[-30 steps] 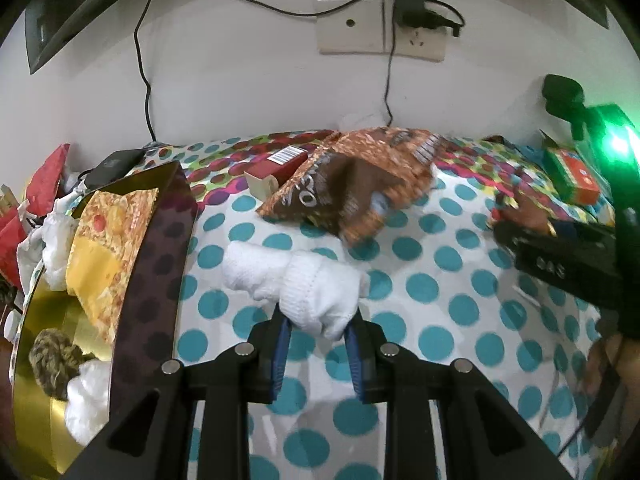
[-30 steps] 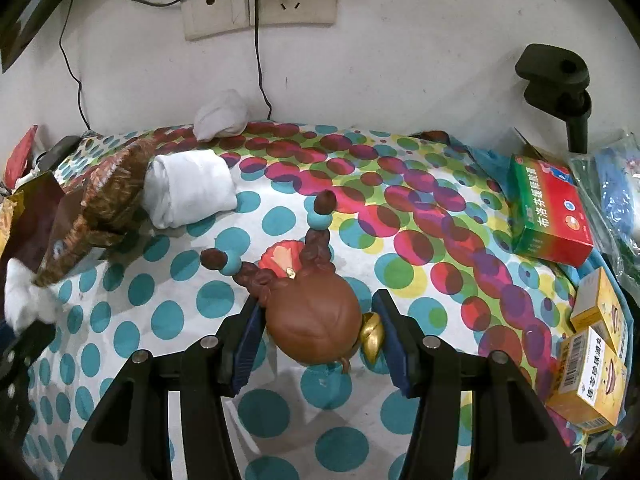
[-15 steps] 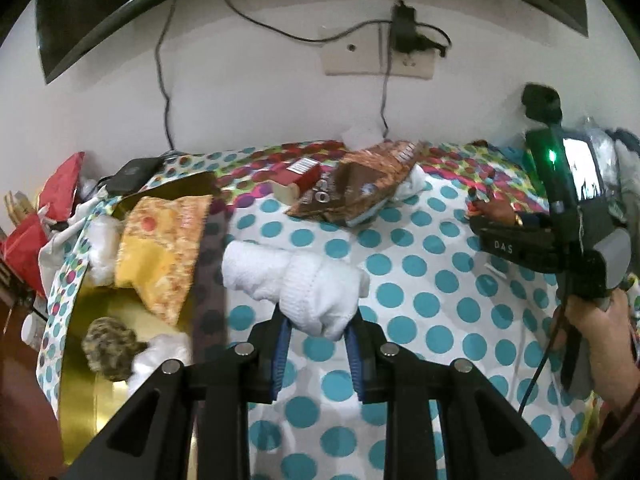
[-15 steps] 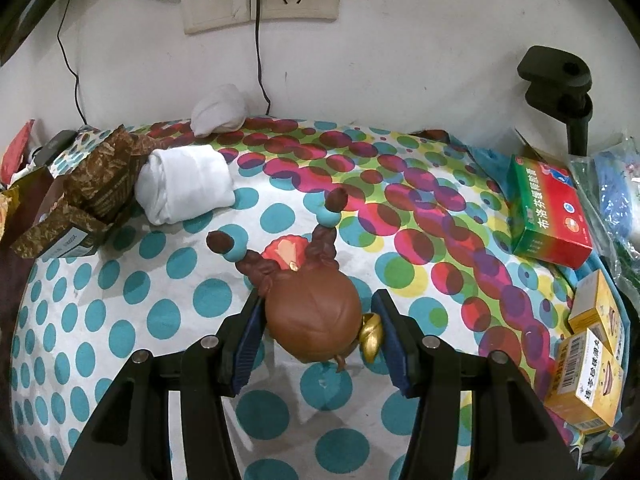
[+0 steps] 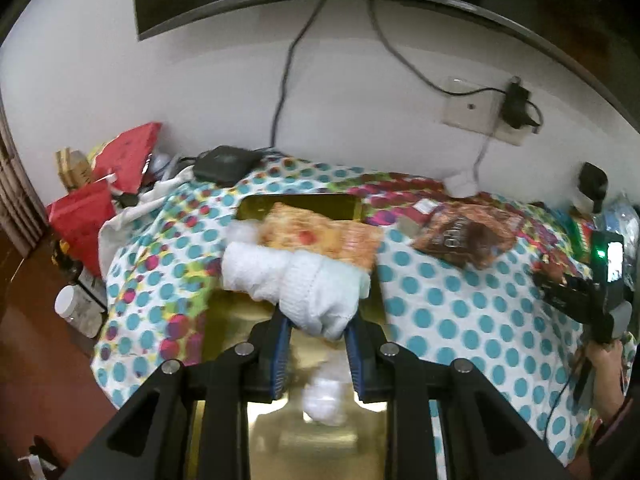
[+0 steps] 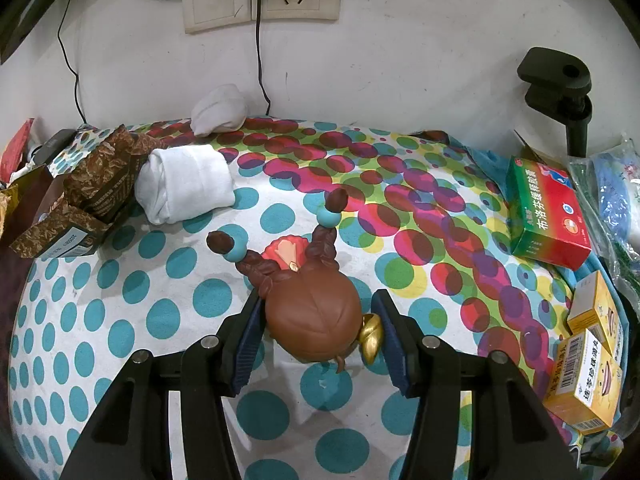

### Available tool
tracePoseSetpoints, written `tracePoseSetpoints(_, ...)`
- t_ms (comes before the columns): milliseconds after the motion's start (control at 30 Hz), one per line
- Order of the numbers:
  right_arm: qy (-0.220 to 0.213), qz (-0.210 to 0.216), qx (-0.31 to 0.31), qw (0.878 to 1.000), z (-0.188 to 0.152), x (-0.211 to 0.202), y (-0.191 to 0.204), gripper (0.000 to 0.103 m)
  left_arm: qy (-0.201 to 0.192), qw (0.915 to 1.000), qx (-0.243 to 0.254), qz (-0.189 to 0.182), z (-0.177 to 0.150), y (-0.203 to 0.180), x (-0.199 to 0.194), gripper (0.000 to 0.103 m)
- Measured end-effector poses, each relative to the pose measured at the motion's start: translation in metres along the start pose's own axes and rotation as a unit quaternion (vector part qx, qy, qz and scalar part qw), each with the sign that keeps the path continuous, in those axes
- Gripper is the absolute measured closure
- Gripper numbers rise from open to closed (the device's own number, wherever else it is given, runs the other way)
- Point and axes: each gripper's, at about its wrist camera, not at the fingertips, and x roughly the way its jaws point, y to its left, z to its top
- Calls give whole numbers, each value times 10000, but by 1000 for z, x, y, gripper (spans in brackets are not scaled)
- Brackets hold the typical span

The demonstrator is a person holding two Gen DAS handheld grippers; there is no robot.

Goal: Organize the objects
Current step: 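Carry the white sock roll with the left gripper over the tray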

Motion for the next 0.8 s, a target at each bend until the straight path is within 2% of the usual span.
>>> tracePoseSetpoints(133, 0, 0, 3, 10000, 0, 0, 0, 52, 130, 9999, -57, 85, 1, 22, 10, 77)
tracePoseSetpoints(267, 0, -4, 1, 10000, 0, 0, 0, 52, 451, 9987, -202, -91, -1, 33, 30, 77)
tracePoseSetpoints(433, 0, -2, 5, 10000, 0, 0, 0, 52, 617, 9980, 75, -62, 0, 18, 51, 77)
tracePoseSetpoints(800, -1, -9, 2, 10000, 0, 1, 0, 52, 883, 9960, 98, -85, -4, 4, 84, 75)
